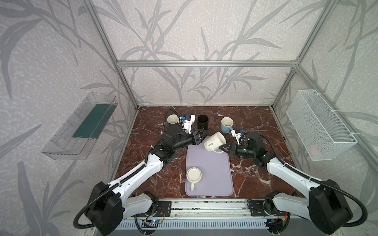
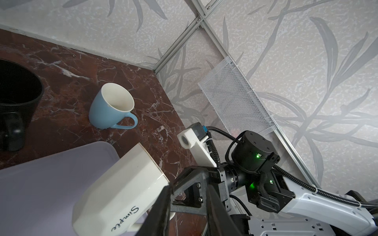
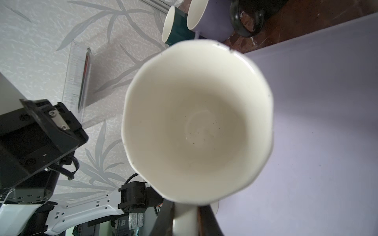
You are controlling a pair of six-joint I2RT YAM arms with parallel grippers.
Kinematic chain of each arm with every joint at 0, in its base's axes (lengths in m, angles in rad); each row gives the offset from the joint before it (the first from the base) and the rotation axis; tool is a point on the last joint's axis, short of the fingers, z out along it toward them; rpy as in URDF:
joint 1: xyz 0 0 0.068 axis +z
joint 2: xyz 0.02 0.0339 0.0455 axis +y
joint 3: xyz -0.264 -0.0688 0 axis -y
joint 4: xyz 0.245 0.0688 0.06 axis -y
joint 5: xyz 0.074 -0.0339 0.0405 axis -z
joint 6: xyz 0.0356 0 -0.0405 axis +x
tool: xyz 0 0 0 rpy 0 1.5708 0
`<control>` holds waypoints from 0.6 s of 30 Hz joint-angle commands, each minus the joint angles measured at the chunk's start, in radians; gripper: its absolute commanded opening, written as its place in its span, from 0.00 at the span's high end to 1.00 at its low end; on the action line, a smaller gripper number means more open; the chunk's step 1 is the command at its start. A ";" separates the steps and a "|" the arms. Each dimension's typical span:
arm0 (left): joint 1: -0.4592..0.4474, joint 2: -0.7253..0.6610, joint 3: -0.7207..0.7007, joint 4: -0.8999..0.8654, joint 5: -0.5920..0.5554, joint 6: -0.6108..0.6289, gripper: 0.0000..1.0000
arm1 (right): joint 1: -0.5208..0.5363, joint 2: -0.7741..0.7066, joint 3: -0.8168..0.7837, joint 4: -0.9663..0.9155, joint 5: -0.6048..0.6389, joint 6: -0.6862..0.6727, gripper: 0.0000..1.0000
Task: Turn the mug right side up
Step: Place the mug at the top-center of the table.
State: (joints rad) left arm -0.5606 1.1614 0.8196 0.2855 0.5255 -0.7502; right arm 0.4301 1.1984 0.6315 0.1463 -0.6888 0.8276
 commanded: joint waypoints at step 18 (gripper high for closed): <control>0.045 -0.132 -0.061 -0.138 -0.054 0.077 0.68 | 0.106 0.181 0.367 -0.326 0.337 -0.368 1.00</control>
State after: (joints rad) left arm -0.5232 1.0496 0.7715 0.1589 0.4789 -0.6891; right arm 0.5243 1.3766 0.9413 -0.2089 -0.3981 0.5076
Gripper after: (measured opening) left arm 0.316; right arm 0.169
